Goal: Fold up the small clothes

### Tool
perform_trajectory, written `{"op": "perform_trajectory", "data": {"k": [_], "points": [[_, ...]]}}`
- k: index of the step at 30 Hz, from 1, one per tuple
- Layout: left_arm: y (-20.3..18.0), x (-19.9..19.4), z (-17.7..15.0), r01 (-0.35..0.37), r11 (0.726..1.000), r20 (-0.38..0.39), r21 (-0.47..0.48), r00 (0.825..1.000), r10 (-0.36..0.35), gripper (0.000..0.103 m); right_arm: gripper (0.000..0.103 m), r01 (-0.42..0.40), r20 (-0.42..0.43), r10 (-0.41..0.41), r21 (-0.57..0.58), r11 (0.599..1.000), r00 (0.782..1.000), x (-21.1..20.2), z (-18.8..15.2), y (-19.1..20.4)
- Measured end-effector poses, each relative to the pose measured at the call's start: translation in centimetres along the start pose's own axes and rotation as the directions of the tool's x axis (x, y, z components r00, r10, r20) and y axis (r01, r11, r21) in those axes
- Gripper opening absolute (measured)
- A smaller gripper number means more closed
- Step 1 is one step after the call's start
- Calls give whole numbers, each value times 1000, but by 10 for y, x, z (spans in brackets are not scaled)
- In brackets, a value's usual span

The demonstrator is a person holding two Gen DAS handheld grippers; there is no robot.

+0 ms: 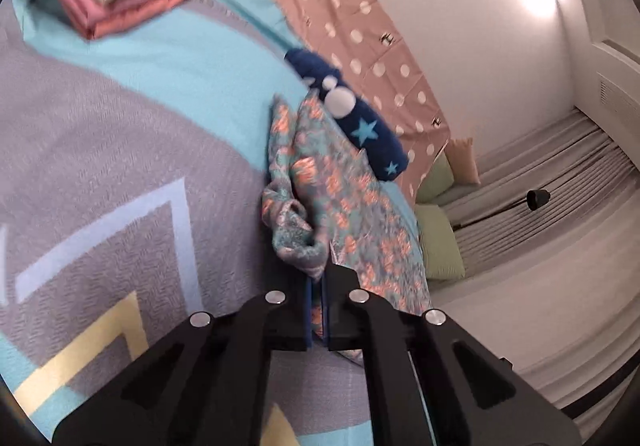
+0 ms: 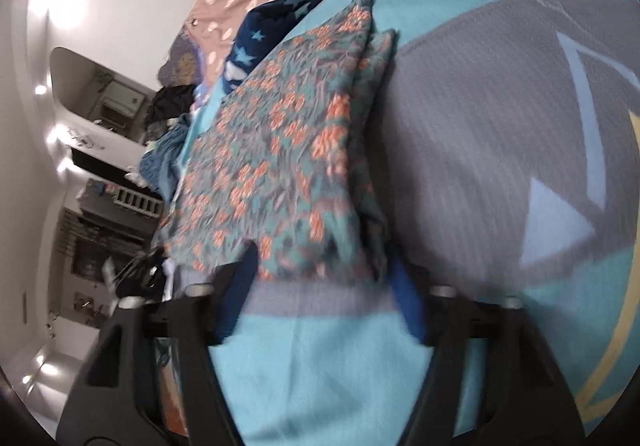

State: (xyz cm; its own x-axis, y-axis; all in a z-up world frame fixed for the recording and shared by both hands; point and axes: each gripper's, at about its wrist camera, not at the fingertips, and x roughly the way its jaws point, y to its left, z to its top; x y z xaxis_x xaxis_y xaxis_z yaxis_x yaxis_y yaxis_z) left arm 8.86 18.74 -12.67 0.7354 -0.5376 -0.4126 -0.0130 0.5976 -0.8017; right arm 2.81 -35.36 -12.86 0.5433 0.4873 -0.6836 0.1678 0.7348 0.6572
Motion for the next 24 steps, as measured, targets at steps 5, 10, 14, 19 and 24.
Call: {"op": "perform_trajectory", "data": {"k": [5,10,14,19,24], "points": [[-25,-41,-13,10,996,-10,86,1000,-9,2,8,-49,-9,49,-5,999,999,-19,-4,1],[-19,-66,-33,-123,976,-38,178,991,131,5,11,13,-68,-18,-74,997,998,-22,-17,-2],[-6,-74,-31,-227,965,18,129,974,227,13,31,23,-83,-33,-117,993,996,-31,-20,-8],[-80,-74,-36,-315,879,162,358,948,274,31,40,39,19,-37,-131,991,999,-59,-5,-21],[-177,21,-93,18,797,-193,604,973,124,41,37,154,112,-138,-149,977,984,-48,36,-29]]}}
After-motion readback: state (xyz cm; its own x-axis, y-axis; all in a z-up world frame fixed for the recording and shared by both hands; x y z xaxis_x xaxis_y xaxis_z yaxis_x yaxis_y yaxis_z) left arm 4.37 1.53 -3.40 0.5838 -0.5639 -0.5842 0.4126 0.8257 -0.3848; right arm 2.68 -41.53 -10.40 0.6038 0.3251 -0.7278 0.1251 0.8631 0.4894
